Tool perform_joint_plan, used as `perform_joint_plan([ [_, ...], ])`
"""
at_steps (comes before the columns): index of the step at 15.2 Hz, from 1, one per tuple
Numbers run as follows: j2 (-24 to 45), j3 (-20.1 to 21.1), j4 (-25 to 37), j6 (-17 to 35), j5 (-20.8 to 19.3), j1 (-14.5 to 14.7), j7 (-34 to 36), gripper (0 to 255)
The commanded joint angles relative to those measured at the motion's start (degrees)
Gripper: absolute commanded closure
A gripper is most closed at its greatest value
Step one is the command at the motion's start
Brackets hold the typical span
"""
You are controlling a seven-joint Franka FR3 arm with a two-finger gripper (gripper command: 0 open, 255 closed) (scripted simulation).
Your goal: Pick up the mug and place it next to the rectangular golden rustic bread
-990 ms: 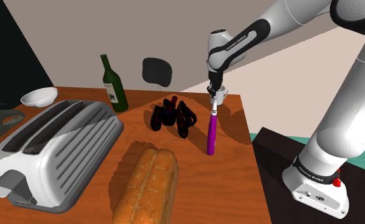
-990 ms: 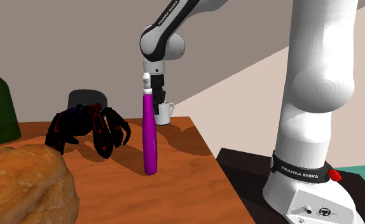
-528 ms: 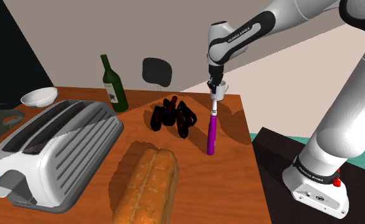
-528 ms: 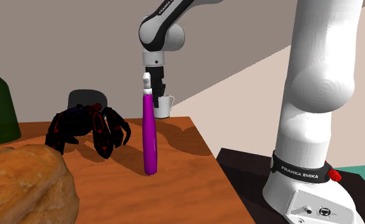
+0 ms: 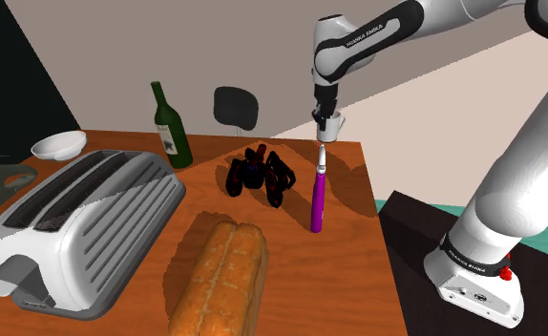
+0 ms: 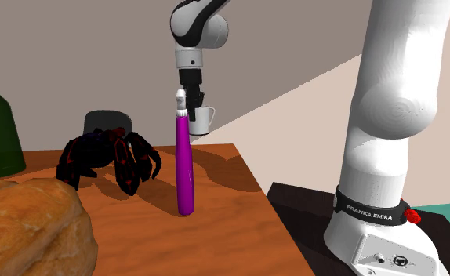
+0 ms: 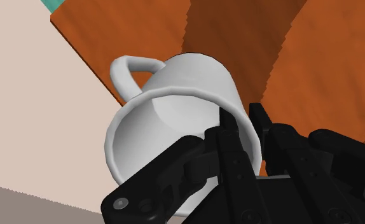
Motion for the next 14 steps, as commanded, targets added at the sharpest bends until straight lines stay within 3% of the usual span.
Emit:
perform_joint_plan([
  [1, -0.5, 0.1, 1.0, -1.5, 0.0, 0.0, 0.0, 255],
  [14, -3.0, 0.2, 8.4, -11.4, 0.2, 0.1, -0.5, 255],
])
